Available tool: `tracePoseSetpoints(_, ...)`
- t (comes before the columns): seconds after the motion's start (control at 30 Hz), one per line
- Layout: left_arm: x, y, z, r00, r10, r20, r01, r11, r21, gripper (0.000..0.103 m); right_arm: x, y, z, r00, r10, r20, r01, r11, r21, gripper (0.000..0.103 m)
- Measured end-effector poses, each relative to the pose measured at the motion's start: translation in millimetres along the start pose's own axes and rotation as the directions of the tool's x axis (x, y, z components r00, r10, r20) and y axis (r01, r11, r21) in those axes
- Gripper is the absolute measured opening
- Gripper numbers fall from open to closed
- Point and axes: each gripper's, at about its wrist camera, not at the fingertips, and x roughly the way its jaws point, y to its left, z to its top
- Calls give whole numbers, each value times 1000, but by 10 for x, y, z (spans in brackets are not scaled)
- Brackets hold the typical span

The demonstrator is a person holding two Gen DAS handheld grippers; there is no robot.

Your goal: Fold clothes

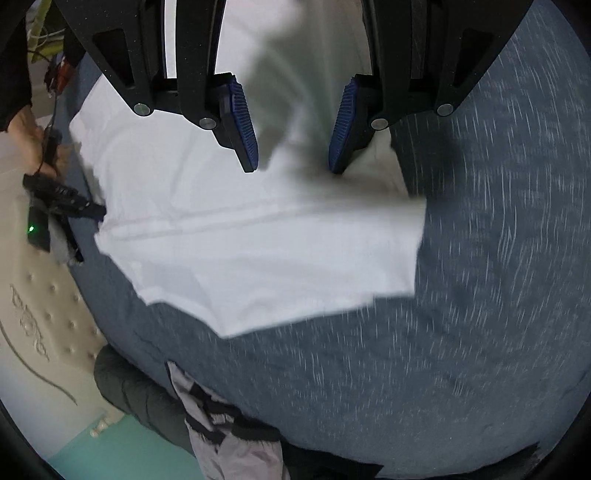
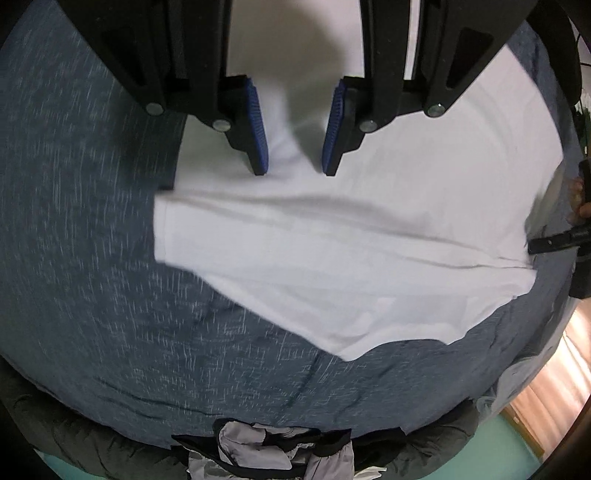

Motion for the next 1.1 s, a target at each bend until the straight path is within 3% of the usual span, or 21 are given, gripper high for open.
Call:
tracePoseSetpoints(0.5,-19,116,607,993,78,93,-80,997,15,44,-36,-385,435,994,-67,89,59,995,84,30)
tracePoseSetpoints(0.77,-119,268,827,982,104,160,-100,994,-39,44,-120,-597,535,988,-80,136,59,987,148,31)
tracePoseSetpoints(0.87,-223,361,819,976,96,196,-85,994,-61,59,-143,-639,492,986,-66,152,42,987,157,48)
tracePoseSetpoints(1.1,-234,602,684,982,58,180,-41,994,-97,60,-79,-799,383,987,-35,159,4,982,189,50)
